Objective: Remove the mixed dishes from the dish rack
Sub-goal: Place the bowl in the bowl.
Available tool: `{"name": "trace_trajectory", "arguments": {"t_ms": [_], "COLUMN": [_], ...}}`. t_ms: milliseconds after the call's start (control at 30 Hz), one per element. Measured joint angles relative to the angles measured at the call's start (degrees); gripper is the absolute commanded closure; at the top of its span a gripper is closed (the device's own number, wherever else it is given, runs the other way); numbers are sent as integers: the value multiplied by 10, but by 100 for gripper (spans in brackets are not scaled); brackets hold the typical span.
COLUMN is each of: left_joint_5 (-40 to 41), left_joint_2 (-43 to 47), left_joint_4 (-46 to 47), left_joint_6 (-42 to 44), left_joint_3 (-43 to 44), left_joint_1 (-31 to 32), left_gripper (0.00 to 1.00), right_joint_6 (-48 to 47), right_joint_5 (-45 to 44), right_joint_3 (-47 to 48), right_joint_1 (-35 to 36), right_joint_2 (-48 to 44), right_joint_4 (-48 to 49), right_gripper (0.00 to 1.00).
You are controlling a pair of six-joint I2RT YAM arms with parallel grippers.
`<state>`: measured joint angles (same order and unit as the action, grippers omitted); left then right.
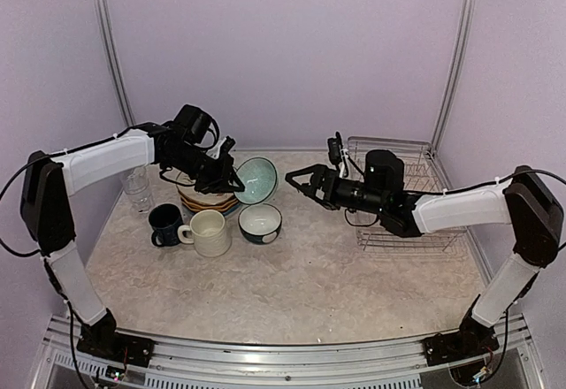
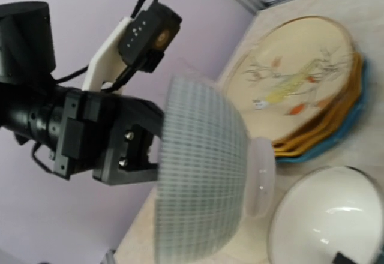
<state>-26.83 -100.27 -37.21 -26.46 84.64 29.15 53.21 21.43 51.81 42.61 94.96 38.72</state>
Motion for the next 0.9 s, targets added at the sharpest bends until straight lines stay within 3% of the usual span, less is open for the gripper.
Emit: {"name": "trace_trajectory", "arguments": {"t_ms": [467,900], "left_joint_5": [117,158], "left_joint_2": [-107,-192], "left_joint_4": [-117,-180], "left_joint_6": [29,34], "left_joint_3": [98,153], "left_joint_1": [43,38], "left_gripper": [100,98], "right_joint_6": [-136,-203], "right_joint_5": [-184,-261], "right_joint_3": [-41,-61], "right_joint_1": [-24,-27], "right_joint_2": [-225,-309], "right_joint_4": [-236,-306], "right_gripper": [0,0]}}
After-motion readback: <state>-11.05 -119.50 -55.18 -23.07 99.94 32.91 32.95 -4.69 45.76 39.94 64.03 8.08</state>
